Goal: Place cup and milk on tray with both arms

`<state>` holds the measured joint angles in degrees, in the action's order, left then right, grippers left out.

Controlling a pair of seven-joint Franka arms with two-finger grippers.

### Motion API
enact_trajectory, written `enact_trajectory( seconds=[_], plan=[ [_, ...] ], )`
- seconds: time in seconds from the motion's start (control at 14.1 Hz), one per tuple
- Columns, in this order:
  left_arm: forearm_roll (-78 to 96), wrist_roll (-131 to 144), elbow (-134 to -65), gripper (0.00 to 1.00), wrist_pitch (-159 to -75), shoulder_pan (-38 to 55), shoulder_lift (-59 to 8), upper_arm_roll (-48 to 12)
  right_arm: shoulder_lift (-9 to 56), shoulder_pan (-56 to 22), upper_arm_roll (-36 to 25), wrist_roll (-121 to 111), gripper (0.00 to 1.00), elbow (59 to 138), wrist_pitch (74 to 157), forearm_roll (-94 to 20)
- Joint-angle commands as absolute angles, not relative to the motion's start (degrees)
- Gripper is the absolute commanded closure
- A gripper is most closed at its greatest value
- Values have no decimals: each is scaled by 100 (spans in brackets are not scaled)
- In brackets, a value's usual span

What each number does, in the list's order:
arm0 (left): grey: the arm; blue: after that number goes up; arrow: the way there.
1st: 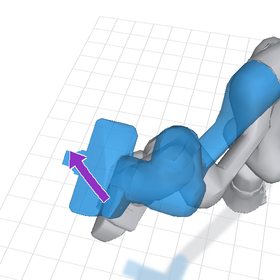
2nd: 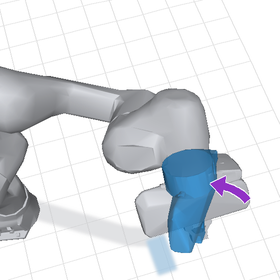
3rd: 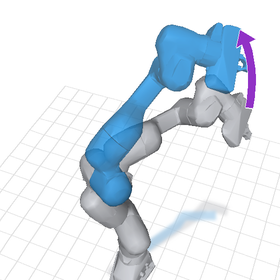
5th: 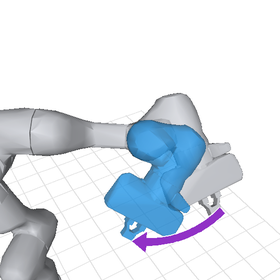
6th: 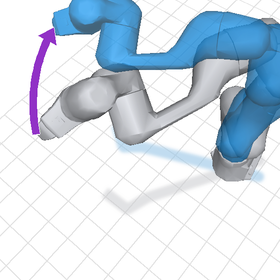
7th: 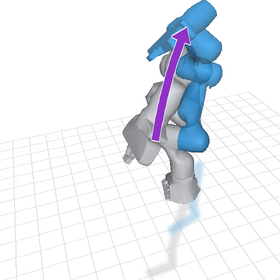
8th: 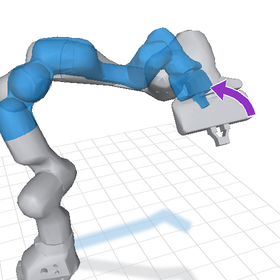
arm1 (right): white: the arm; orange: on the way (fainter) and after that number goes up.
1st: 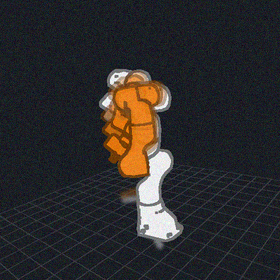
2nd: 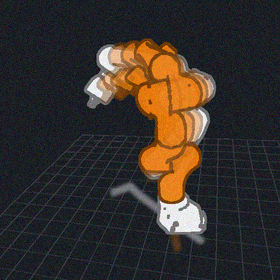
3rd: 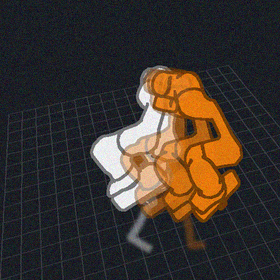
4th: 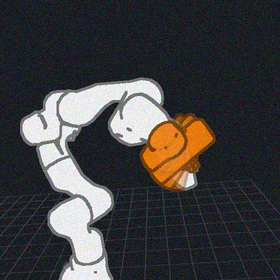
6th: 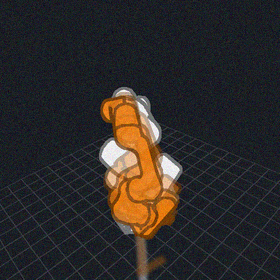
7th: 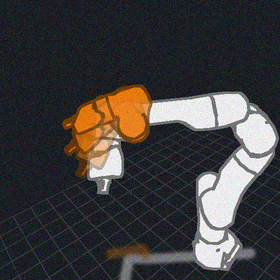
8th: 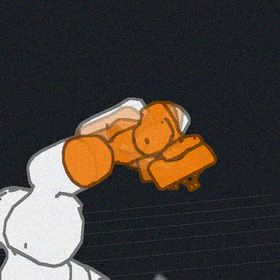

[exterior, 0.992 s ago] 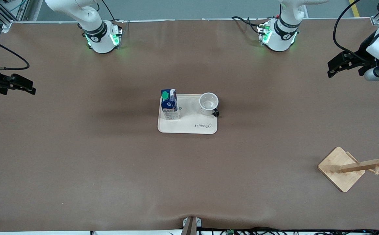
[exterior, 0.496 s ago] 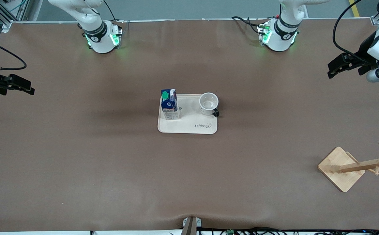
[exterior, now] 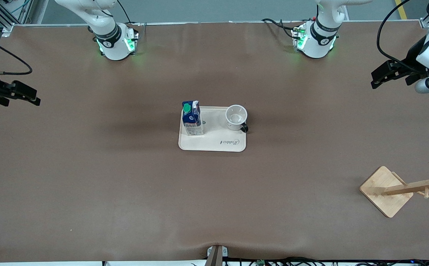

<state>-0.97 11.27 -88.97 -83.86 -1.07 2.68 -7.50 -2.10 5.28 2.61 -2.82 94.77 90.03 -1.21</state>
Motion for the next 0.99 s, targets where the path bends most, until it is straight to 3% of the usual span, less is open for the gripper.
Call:
enact_trajectory(
  seconds=[0.0,0.42,0.92],
  plan=[
    [-176,1099,-8859,0,-8385,-123,272,-756,-650,606,352,-176,0,10002,9045,-123],
    [-176,1090,-8657,0,-8367,-114,211,-756,-448,554,352,123,0,9537,9026,-71],
    [-176,1090,-8657,0,-8358,-88,211,-782,-440,554,352,105,0,9536,9026,-70]
  ],
)
